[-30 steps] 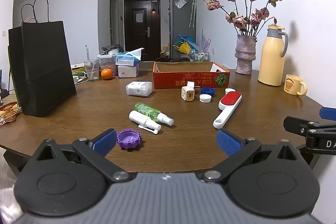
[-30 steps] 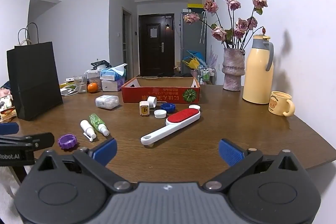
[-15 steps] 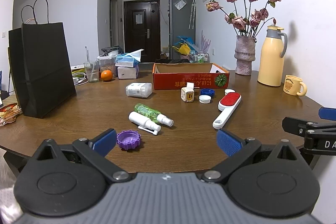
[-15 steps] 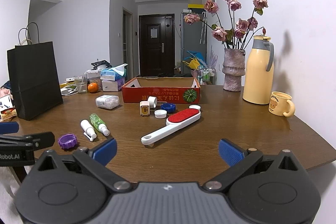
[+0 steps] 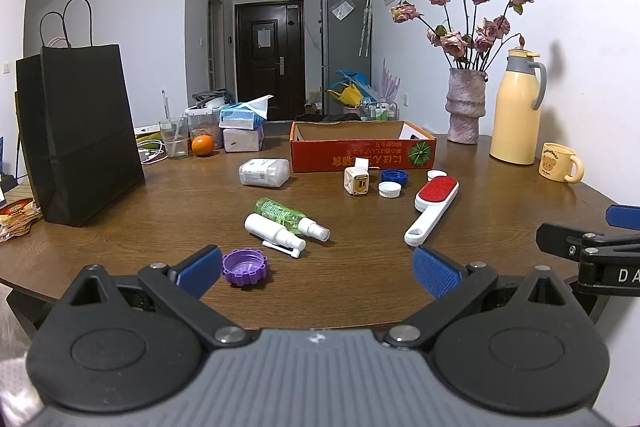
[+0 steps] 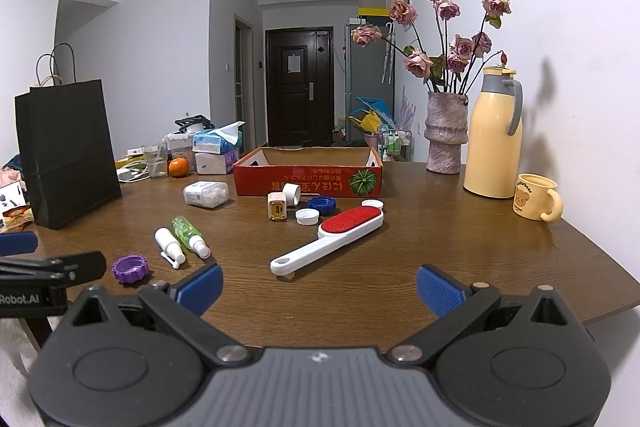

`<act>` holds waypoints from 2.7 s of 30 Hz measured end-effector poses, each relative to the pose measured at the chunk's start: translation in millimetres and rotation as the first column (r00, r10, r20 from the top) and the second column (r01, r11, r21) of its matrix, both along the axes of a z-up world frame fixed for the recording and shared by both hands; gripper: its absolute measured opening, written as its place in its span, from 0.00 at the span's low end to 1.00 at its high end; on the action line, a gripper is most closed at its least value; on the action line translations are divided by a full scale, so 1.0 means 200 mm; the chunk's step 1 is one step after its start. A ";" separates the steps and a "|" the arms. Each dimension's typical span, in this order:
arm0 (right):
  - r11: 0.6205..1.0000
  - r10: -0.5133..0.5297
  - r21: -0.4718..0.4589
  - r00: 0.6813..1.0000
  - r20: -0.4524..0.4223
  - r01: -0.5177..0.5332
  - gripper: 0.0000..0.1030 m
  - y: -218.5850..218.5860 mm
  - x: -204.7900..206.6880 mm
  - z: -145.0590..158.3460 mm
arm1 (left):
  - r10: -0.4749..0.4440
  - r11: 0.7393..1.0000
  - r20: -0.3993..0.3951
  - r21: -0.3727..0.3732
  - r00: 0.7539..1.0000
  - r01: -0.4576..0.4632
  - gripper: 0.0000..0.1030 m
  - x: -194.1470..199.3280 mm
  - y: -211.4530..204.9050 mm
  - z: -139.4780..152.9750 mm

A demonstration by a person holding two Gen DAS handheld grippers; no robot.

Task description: Organize rigid objects

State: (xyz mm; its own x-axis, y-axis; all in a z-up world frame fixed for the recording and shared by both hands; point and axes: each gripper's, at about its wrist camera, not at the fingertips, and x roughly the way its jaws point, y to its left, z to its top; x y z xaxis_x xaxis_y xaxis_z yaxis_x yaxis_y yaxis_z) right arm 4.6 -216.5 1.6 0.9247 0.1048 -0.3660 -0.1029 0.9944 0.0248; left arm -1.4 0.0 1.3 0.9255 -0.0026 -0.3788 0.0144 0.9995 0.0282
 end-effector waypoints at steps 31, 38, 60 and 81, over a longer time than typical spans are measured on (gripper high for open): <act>1.000 0.000 0.001 1.000 0.001 0.000 1.00 0.00 0.00 0.00 | 0.001 1.000 0.001 0.000 1.000 -0.001 1.00 0.00 0.00 0.00; 1.000 0.001 0.002 1.000 0.001 -0.001 1.00 0.00 0.00 0.00 | -0.001 1.000 0.000 0.000 1.000 0.001 1.00 0.00 0.00 0.00; 0.999 0.036 0.027 0.999 -0.021 -0.035 1.00 0.03 0.21 -0.11 | 0.090 0.996 -0.067 0.021 0.994 -0.089 1.00 0.31 0.11 -0.19; 1.000 0.005 -0.019 0.991 -0.133 -0.008 1.00 0.13 0.63 -0.26 | 0.126 0.992 -0.201 0.011 0.972 -0.126 0.97 0.78 0.34 -0.42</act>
